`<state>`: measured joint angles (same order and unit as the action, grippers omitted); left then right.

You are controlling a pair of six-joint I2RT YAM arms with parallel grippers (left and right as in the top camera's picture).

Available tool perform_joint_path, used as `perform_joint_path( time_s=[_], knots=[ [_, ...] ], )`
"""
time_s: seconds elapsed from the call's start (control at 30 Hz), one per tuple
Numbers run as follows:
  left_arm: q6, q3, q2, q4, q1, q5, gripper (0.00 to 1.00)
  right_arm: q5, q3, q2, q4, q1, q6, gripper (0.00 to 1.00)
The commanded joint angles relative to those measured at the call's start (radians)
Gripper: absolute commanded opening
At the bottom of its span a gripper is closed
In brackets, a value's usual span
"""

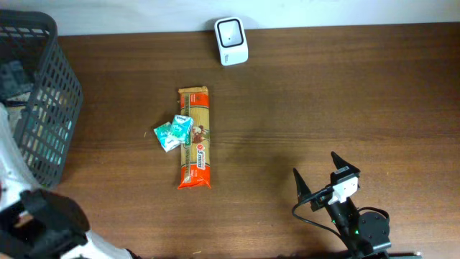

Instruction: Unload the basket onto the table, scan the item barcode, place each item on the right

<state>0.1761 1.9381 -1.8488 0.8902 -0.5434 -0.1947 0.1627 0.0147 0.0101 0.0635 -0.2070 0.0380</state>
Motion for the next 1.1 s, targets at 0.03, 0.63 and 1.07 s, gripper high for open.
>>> perform_joint_path(
  time_s=[0.03,0.63,1.07],
  knots=[
    [0.11,0.001,-0.116,-0.018,-0.003,-0.004,1.0,0.002,-0.009,-0.006,0.0,-0.009,0.007,0.99],
    [0.323,-0.009,-0.491,-0.037,-0.073,0.184,0.86,0.002,-0.009,-0.007,0.0,-0.009,0.007,0.99],
    [0.096,0.159,-0.168,-0.037,-0.111,0.116,0.0,0.002,-0.009,-0.006,0.0,-0.009,0.007,0.99]
  ],
)
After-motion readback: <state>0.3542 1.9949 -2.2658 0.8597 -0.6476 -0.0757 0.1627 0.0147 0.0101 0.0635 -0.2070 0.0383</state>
